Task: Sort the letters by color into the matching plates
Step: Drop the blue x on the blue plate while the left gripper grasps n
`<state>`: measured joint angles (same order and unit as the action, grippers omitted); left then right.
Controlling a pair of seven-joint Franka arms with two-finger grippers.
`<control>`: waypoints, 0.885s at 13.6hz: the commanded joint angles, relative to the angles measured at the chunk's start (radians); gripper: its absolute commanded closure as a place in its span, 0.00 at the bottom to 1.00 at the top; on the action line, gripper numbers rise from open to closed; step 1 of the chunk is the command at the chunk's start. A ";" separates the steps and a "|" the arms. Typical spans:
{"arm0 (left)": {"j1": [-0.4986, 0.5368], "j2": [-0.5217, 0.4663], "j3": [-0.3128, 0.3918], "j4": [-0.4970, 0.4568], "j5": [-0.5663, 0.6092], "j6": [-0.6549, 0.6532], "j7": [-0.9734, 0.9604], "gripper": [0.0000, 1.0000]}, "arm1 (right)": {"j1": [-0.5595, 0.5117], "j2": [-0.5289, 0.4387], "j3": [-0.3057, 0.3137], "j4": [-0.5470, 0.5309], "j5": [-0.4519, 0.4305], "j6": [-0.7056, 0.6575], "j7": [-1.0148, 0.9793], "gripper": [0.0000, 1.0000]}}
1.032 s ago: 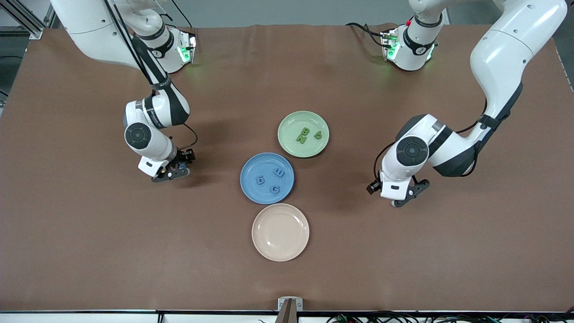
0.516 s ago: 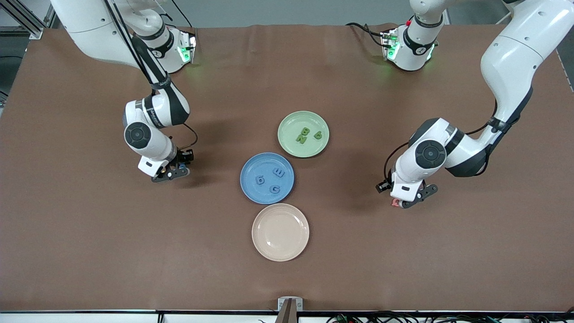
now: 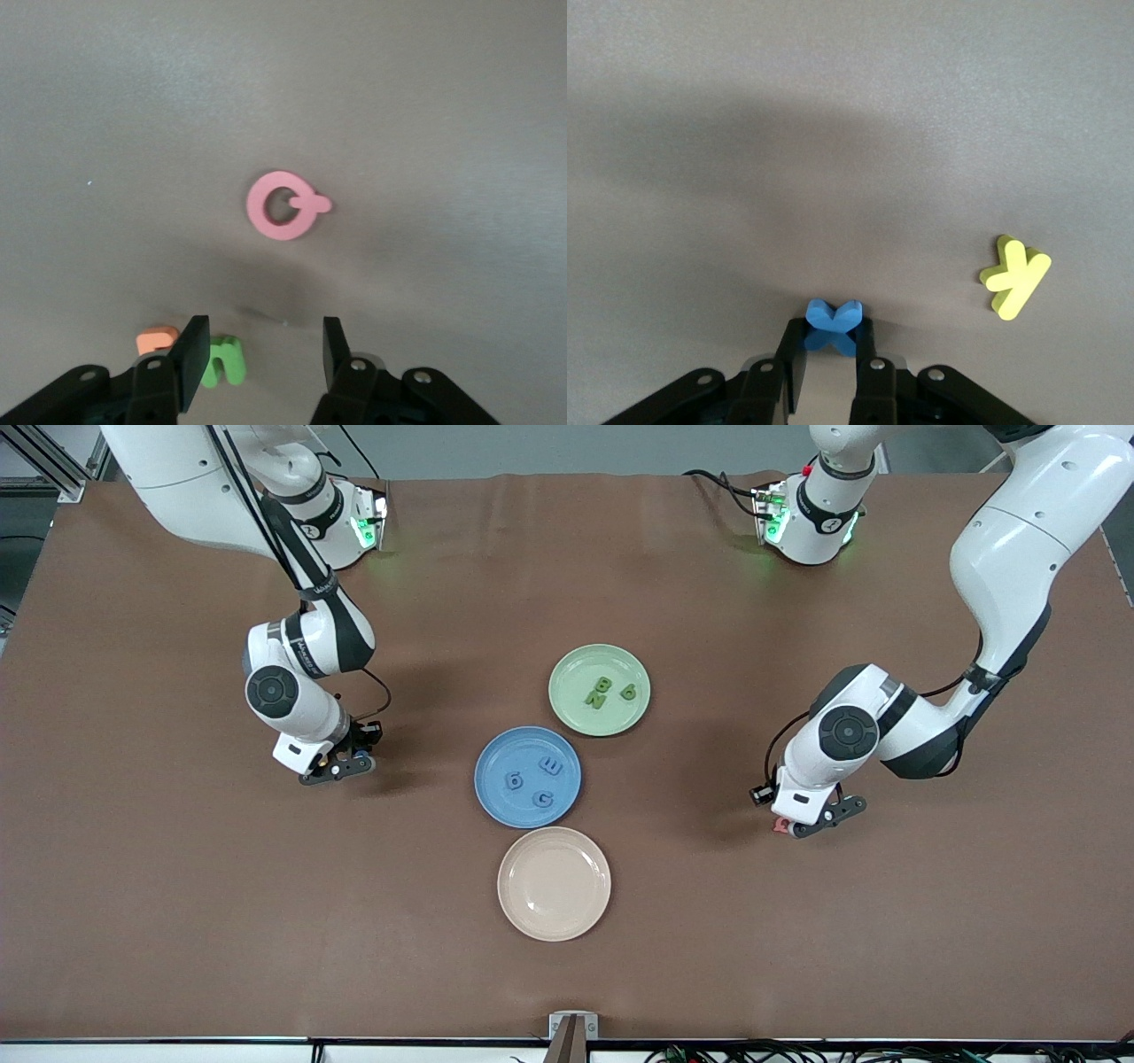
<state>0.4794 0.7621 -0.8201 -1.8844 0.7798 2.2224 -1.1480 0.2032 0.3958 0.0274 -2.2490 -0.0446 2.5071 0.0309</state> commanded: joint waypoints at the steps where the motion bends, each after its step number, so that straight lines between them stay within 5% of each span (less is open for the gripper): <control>1: 0.012 -0.004 0.007 -0.021 0.019 0.022 0.024 0.40 | 0.014 -0.005 0.011 0.080 -0.006 -0.132 0.108 1.00; 12: 0.013 0.008 0.013 -0.029 0.019 0.056 0.053 0.40 | 0.326 0.078 0.039 0.353 0.130 -0.232 0.645 1.00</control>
<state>0.4805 0.7645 -0.8054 -1.9024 0.7800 2.2594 -1.1196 0.4786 0.4161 0.0717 -1.9708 0.0736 2.2958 0.5788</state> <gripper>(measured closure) 0.401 0.731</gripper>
